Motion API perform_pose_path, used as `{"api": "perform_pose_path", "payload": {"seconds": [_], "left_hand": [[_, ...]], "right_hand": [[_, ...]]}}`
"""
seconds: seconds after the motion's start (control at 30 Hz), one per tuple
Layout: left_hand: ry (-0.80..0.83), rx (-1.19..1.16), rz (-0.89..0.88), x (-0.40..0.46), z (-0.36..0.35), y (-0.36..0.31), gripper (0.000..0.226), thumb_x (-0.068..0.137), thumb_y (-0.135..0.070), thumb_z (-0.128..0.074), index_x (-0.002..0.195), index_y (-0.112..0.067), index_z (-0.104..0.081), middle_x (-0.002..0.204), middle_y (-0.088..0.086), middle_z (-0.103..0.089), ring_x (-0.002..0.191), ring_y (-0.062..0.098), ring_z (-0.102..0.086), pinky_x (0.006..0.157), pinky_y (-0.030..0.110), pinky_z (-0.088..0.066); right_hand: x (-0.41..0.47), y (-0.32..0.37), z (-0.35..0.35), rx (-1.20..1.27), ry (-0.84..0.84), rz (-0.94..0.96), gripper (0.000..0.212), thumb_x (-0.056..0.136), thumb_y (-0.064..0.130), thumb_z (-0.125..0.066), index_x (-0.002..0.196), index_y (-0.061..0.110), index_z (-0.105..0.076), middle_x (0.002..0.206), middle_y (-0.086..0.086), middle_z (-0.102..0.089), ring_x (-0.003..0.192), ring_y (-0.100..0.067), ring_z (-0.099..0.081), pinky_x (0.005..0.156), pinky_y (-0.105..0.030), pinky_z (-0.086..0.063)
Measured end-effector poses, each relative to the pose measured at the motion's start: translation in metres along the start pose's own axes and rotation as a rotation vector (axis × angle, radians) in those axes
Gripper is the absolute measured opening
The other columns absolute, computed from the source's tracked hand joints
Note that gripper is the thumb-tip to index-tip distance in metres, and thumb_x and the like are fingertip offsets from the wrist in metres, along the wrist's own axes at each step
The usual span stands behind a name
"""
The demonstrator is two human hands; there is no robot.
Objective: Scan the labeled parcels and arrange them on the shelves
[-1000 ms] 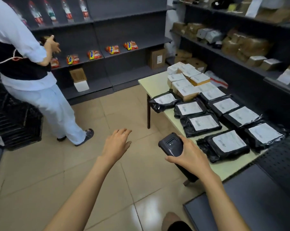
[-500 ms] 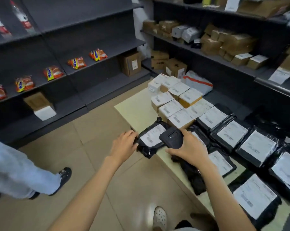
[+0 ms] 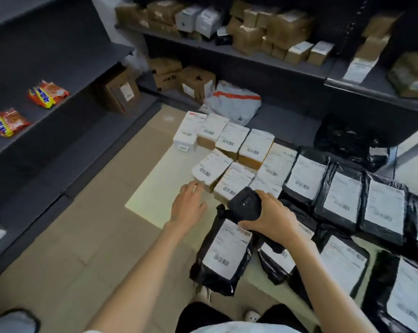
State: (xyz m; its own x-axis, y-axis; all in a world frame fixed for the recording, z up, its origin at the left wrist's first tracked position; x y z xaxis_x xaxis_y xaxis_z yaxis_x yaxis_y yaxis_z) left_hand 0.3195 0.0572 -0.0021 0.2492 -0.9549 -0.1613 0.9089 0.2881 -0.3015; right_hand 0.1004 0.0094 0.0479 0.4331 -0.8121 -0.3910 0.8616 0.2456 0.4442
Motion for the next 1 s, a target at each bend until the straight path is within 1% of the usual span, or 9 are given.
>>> {"api": "perform_pose_path", "payload": {"seconds": [0.17, 0.23, 0.33, 0.43, 0.53, 0.6, 0.73, 0.87, 1.0], "left_hand": [[0.036, -0.082, -0.019, 0.073, -0.009, 0.029, 0.075, 0.092, -0.031, -0.063, 0.152, -0.014, -0.023, 0.156, 0.011, -0.022, 0.14, 0.03, -0.022, 0.108, 0.041, -0.036], [0.058, -0.104, -0.015, 0.095, -0.02, 0.035, 0.083, 0.089, -0.038, -0.066, 0.153, -0.013, -0.02, 0.158, 0.012, -0.016, 0.142, 0.032, -0.017, 0.11, 0.047, -0.035], [0.134, -0.159, 0.009, 0.116, -0.04, 0.039, 0.102, 0.085, -0.047, -0.067, 0.156, -0.017, -0.001, 0.162, 0.011, -0.002, 0.147, 0.033, -0.005, 0.117, 0.049, -0.023], [0.134, -0.198, 0.02, 0.123, -0.051, 0.042, 0.115, 0.079, -0.053, -0.07, 0.156, -0.02, 0.01, 0.162, 0.014, -0.004, 0.148, 0.036, -0.006, 0.118, 0.049, -0.02], [0.093, -0.266, 0.064, 0.124, -0.054, 0.052, 0.123, 0.074, -0.059, -0.074, 0.155, -0.021, 0.01, 0.156, 0.016, -0.021, 0.144, 0.031, -0.017, 0.111, 0.048, -0.031], [0.069, -0.354, 0.129, 0.122, -0.055, 0.064, 0.123, 0.073, -0.055, -0.077, 0.155, -0.022, 0.009, 0.152, 0.011, -0.03, 0.142, 0.026, -0.023, 0.105, 0.047, -0.038], [0.049, -0.389, 0.167, 0.116, -0.055, 0.079, 0.119, 0.072, -0.052, -0.079, 0.155, -0.025, 0.001, 0.153, 0.004, -0.03, 0.141, 0.023, -0.026, 0.104, 0.048, -0.038], [0.0, -0.46, 0.14, 0.104, -0.043, 0.08, 0.098, 0.065, -0.035, -0.081, 0.143, -0.027, -0.022, 0.137, 0.001, -0.038, 0.125, 0.025, -0.043, 0.082, 0.045, -0.049], [-0.087, -0.436, 0.023, 0.083, -0.017, 0.082, 0.089, 0.06, -0.025, -0.081, 0.133, -0.025, -0.031, 0.13, -0.001, -0.039, 0.117, 0.023, -0.047, 0.067, 0.035, -0.045]], "right_hand": [[0.046, 0.018, -0.008, 0.047, -0.016, -0.166, 0.102, 0.072, 0.068, -0.075, 0.153, 0.026, -0.028, 0.136, 0.007, -0.051, 0.117, -0.023, -0.059, 0.088, -0.041, -0.053], [0.06, 0.022, -0.01, 0.07, -0.034, -0.224, 0.101, 0.072, 0.067, -0.075, 0.152, 0.026, -0.029, 0.135, 0.006, -0.051, 0.117, -0.023, -0.059, 0.087, -0.039, -0.053], [0.072, 0.023, -0.015, 0.111, -0.065, -0.29, 0.101, 0.071, 0.066, -0.077, 0.151, 0.026, -0.03, 0.134, 0.006, -0.051, 0.117, -0.024, -0.059, 0.085, -0.039, -0.051], [0.072, 0.019, -0.023, 0.134, -0.093, -0.348, 0.099, 0.07, 0.066, -0.077, 0.149, 0.028, -0.032, 0.129, 0.008, -0.052, 0.113, -0.024, -0.06, 0.079, -0.037, -0.048], [0.068, 0.014, -0.03, 0.142, -0.108, -0.389, 0.096, 0.071, 0.065, -0.077, 0.148, 0.028, -0.032, 0.127, 0.008, -0.052, 0.11, -0.023, -0.061, 0.076, -0.034, -0.046], [0.064, 0.013, -0.033, 0.149, -0.112, -0.404, 0.095, 0.071, 0.064, -0.077, 0.148, 0.028, -0.033, 0.126, 0.008, -0.052, 0.111, -0.023, -0.06, 0.075, -0.033, -0.045], [0.058, 0.019, -0.039, 0.158, -0.119, -0.386, 0.095, 0.072, 0.062, -0.078, 0.148, 0.027, -0.033, 0.128, 0.008, -0.051, 0.111, -0.023, -0.06, 0.075, -0.034, -0.045], [0.048, 0.027, -0.043, 0.155, -0.127, -0.352, 0.096, 0.072, 0.062, -0.078, 0.149, 0.026, -0.032, 0.128, 0.007, -0.052, 0.111, -0.024, -0.06, 0.079, -0.036, -0.049], [0.033, 0.037, -0.045, 0.141, -0.135, -0.314, 0.095, 0.072, 0.061, -0.078, 0.148, 0.026, -0.033, 0.13, 0.007, -0.051, 0.113, -0.023, -0.059, 0.077, -0.034, -0.045]]}}
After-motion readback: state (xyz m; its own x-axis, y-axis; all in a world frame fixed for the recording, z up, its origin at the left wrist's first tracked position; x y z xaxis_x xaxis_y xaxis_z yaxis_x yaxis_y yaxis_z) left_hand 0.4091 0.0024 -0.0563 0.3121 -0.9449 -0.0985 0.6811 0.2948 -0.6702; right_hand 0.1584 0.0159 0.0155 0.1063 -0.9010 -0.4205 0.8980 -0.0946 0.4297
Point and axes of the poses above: each hand's wrist, its own x-axis towards the middle knuckle, its own z-axis out of the back of the hand, y = z × x, the point moved 6 cm from there along x, towards the middle knuckle
